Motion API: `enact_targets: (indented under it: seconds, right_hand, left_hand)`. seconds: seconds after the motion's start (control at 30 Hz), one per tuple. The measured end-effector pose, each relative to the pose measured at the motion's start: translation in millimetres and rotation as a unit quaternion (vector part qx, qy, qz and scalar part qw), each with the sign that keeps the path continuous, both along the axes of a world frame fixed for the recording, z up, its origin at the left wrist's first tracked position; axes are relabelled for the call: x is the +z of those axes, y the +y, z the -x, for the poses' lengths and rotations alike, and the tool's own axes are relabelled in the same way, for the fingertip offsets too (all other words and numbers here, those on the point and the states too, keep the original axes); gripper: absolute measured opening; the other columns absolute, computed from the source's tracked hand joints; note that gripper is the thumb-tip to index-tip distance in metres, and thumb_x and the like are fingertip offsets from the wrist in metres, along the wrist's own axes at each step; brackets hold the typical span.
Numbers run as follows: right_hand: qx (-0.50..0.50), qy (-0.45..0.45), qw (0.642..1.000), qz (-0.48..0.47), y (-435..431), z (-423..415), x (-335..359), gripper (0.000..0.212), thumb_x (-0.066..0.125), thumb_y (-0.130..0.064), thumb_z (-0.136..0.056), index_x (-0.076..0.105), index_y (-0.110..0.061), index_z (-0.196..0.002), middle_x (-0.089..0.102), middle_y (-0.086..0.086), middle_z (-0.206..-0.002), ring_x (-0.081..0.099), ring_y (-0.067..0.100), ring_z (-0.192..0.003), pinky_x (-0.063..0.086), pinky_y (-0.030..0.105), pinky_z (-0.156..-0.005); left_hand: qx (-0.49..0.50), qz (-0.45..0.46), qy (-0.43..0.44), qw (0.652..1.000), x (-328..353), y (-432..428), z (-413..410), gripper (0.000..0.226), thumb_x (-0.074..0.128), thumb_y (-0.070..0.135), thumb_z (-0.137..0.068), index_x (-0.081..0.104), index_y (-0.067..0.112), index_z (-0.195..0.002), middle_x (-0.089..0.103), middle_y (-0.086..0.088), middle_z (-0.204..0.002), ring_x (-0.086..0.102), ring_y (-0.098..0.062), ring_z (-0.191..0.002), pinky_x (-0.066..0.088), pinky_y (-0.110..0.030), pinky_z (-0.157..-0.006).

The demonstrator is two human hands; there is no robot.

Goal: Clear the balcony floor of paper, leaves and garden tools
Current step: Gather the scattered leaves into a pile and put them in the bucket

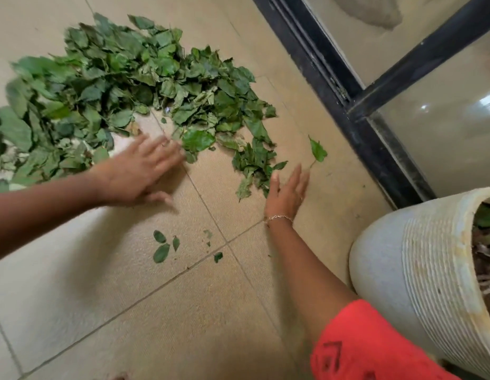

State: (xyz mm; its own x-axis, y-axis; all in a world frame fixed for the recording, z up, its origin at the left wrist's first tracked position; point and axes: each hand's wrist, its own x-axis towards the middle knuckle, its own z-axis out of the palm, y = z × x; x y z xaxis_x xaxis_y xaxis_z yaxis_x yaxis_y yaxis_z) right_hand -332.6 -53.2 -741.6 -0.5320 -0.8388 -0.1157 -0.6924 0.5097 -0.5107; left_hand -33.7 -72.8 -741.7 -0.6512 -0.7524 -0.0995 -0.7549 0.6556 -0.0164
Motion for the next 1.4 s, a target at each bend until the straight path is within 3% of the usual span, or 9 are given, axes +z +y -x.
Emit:
enact_targets:
  seconds: [0.1,0.2,0.37,0.5,0.6,0.7,0.83,1.2,1.4]
  right_hand:
    - [-0.043,0.031,0.998,0.022,-36.4,22.8,9.8,0.063,0.04,-0.041,-0.096,0.011,-0.023,-0.149,0.0,0.007,-0.157,0.005,0.025,-0.144,0.013,0.041,-0.114]
    - [-0.13,0.024,0.991,-0.034,-73.7,66.0,12.9,0.067,0.036,-0.051,-0.094,0.012,-0.02,-0.149,-0.003,0.013,-0.156,0.006,0.031,-0.144,0.014,0.045,-0.115]
    - [0.029,0.027,0.996,-0.075,-115.2,56.1,5.2,0.061,0.032,-0.048,-0.097,0.019,-0.019,-0.148,0.006,0.01,-0.157,0.007,0.027,-0.144,0.01,0.042,-0.117]
    - [0.25,-0.022,0.968,-0.017,-94.7,-17.0,10.1,0.052,0.033,-0.038,-0.099,0.023,-0.019,-0.147,0.01,0.005,-0.157,0.01,0.02,-0.143,0.012,0.035,-0.116]
    - [0.207,-0.094,0.97,0.089,-63.8,-41.8,24.1,0.045,0.036,-0.03,-0.1,0.033,-0.02,-0.143,0.017,0.001,-0.155,0.027,0.006,-0.131,0.032,0.003,-0.095]
    - [-0.033,-0.059,0.99,0.122,-24.9,-29.7,9.9,0.047,0.04,-0.041,-0.096,0.042,-0.02,-0.137,0.027,0.003,-0.151,0.04,0.017,-0.129,0.048,0.034,-0.096]
    - [-0.146,-0.028,0.988,0.037,-4.2,-51.3,-7.4,0.063,0.037,-0.054,-0.092,0.033,-0.016,-0.143,0.02,0.012,-0.153,0.021,0.03,-0.14,0.019,0.049,-0.113]
    - [0.059,-0.102,0.993,-0.022,-193.5,-241.6,21.8,0.072,0.028,-0.06,-0.092,-0.001,-0.027,-0.149,-0.013,0.011,-0.156,0.002,0.035,-0.143,0.008,0.05,-0.116]
    - [0.289,-0.134,0.947,-0.034,-285.1,-260.5,152.3,0.064,0.047,-0.041,-0.094,0.026,-0.008,-0.144,0.032,0.012,-0.147,0.037,0.028,-0.131,0.034,0.036,-0.105]
  left_hand:
    - [-0.154,-0.087,0.089,0.98,4.7,51.7,39.3,0.077,0.005,0.067,-0.091,0.028,0.016,-0.144,0.039,-0.013,-0.146,0.036,-0.035,-0.133,0.034,-0.057,-0.106]
    - [-0.362,-0.067,0.084,0.926,-6.7,112.1,70.7,0.068,0.005,0.058,-0.094,0.029,0.022,-0.146,0.033,-0.007,-0.151,0.028,-0.029,-0.14,0.022,-0.053,-0.113]
    - [-0.446,-0.059,0.028,0.893,-28.6,118.1,66.2,0.066,0.015,0.057,-0.094,0.019,0.022,-0.15,0.017,-0.005,-0.157,0.012,-0.026,-0.145,0.012,-0.046,-0.116]
    - [-0.362,-0.112,0.035,0.925,-24.7,64.3,72.9,0.067,-0.003,0.053,-0.094,0.012,0.019,-0.15,0.011,-0.006,-0.157,0.004,-0.027,-0.144,-0.004,-0.052,-0.114]
    - [-0.159,-0.087,0.04,0.983,-19.2,4.2,52.5,0.07,-0.002,0.06,-0.091,-0.001,0.021,-0.149,-0.003,-0.002,-0.156,-0.009,-0.024,-0.143,-0.011,-0.048,-0.116]
    - [0.001,-0.002,0.037,0.999,-3.4,-38.3,5.8,0.071,-0.001,0.061,-0.091,0.002,0.018,-0.148,0.0,-0.006,-0.152,-0.006,-0.025,-0.141,-0.013,-0.042,-0.117]
    - [0.124,0.048,0.092,0.987,-1.9,-36.7,-37.8,0.071,0.006,0.058,-0.096,0.026,0.011,-0.146,0.024,-0.013,-0.151,0.017,-0.03,-0.141,-0.007,-0.035,-0.117]
    - [0.269,-0.014,0.119,0.956,-21.8,-35.3,-74.7,0.074,0.007,0.066,-0.089,0.002,0.023,-0.149,-0.007,-0.001,-0.156,-0.007,-0.018,-0.144,-0.004,-0.043,-0.117]
    - [0.27,-0.051,0.126,0.953,-20.2,-36.7,-74.6,0.073,0.006,0.068,-0.09,-0.002,0.025,-0.149,-0.013,0.001,-0.156,-0.015,-0.018,-0.144,-0.015,-0.038,-0.114]
